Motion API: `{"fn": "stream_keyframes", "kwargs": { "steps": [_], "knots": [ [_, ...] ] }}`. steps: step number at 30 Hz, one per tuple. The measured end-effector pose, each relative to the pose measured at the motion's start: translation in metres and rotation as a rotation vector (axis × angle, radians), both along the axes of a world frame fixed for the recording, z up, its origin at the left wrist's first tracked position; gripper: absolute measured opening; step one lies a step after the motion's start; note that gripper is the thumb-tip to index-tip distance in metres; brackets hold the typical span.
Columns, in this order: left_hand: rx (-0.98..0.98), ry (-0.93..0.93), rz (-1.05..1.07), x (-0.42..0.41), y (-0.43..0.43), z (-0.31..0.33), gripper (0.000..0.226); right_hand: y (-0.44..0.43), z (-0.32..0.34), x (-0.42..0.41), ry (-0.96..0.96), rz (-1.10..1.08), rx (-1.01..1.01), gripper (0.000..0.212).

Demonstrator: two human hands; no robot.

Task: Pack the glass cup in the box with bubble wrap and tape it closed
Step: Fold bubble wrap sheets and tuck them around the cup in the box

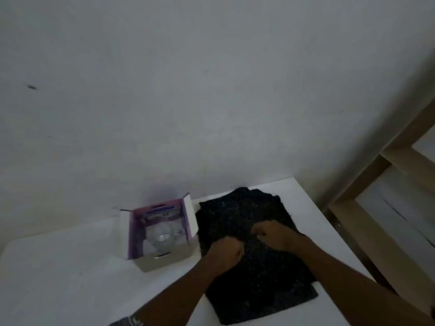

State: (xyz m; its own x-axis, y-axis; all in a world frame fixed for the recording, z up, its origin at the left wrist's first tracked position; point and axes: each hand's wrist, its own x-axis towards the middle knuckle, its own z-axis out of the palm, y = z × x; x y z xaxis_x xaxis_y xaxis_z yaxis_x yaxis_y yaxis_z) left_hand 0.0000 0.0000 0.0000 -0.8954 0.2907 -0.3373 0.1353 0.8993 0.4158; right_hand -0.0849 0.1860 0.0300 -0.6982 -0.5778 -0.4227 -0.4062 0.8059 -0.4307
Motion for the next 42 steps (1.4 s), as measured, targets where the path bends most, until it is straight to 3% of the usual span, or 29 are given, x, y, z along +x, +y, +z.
{"fn": "stream_keyframes", "kwargs": {
  "steps": [2,4,6,10,12,14,16,21,26,29,32,34,35,37,39,41,42],
  "knots": [
    [-0.020,-0.123,-0.034,0.004,0.018,-0.031,0.030,0.022,-0.024,-0.001,-0.071,-0.029,0.020,0.030],
    [-0.128,-0.171,-0.054,0.014,0.025,-0.062,0.053,0.038,-0.045,0.005,-0.113,-0.020,0.091,0.030],
    [-0.211,-0.181,-0.047,0.021,0.028,-0.083,0.060,0.048,-0.064,0.007,-0.073,0.021,0.102,0.032],
    [-0.088,-0.025,0.018,0.027,0.020,-0.104,0.021,0.056,-0.089,0.011,0.060,0.255,0.119,0.073],
    [0.080,0.021,0.066,0.024,0.010,-0.116,0.018,0.057,-0.094,0.008,0.099,0.368,0.150,0.084],
    [0.212,0.008,0.169,0.017,0.005,-0.104,0.023,0.058,-0.096,0.001,0.155,0.442,0.141,0.068],
    [0.370,-0.064,0.280,0.009,-0.002,-0.087,0.029,0.058,-0.096,-0.009,0.185,0.438,0.037,0.037],
    [0.486,-0.124,0.412,-0.020,-0.018,-0.050,0.042,0.040,-0.065,-0.061,-0.212,0.204,-0.073,0.013],
    [0.504,-0.220,0.253,-0.050,-0.036,-0.043,0.042,0.017,-0.056,-0.099,-0.459,0.114,-0.171,0.030],
    [0.514,-0.318,0.335,-0.064,-0.045,-0.049,0.045,0.007,-0.054,-0.110,-0.510,0.173,-0.095,0.036],
    [0.405,-0.291,0.317,-0.082,-0.050,-0.047,0.036,0.001,-0.054,-0.130,-0.533,0.270,0.093,0.030],
    [0.294,-0.219,0.324,-0.095,-0.049,-0.044,0.027,-0.005,-0.054,-0.145,-0.476,0.285,0.166,0.036],
    [0.149,-0.103,0.313,-0.100,-0.047,-0.042,0.024,-0.009,-0.055,-0.152,-0.439,0.258,0.140,0.032],
    [-0.168,0.287,0.289,-0.106,-0.040,-0.043,0.033,-0.015,-0.060,-0.162,-0.328,0.151,0.048,0.022],
    [-0.204,0.598,0.209,-0.104,-0.027,-0.042,0.034,-0.022,-0.067,-0.169,-0.155,0.062,0.023,0.021],
    [-0.164,0.662,0.039,-0.098,-0.012,-0.050,0.029,-0.027,-0.076,-0.168,0.045,0.038,0.053,0.024],
    [-0.177,0.588,-0.007,-0.094,-0.007,-0.057,0.038,-0.029,-0.080,-0.166,0.097,0.034,0.059,0.023]
  ]
}}
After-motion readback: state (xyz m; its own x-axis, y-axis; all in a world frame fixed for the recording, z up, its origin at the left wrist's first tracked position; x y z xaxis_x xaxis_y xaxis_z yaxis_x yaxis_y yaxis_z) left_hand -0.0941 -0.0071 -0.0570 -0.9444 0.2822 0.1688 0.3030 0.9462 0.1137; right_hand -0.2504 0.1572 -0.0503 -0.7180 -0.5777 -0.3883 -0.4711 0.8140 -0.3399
